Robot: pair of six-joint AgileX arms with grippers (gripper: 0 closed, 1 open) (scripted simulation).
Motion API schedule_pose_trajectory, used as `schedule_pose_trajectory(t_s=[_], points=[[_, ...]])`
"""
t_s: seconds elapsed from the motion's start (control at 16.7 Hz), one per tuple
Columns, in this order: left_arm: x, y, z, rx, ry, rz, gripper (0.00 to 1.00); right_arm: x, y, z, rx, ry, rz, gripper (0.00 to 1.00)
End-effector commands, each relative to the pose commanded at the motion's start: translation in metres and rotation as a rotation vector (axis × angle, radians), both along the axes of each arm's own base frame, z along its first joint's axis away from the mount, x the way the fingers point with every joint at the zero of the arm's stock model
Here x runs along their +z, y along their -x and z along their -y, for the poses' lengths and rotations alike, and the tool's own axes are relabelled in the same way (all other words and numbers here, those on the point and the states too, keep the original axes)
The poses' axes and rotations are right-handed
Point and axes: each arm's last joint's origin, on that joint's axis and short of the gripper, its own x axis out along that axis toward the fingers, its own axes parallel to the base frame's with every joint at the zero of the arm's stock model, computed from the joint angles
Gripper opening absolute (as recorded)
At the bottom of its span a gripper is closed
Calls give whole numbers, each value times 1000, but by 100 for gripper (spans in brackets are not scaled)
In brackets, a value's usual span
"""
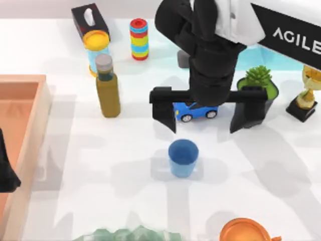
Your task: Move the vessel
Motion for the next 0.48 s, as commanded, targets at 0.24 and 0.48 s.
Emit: schedule_pose_trajectory(t_s=[0.24, 0.48], points=[[0, 0, 0, 0, 0, 0, 100, -1, -1, 2, -3, -1, 0, 100], [0, 0, 0, 0, 0, 0, 100, -33, -3, -1, 0, 4, -4, 100]])
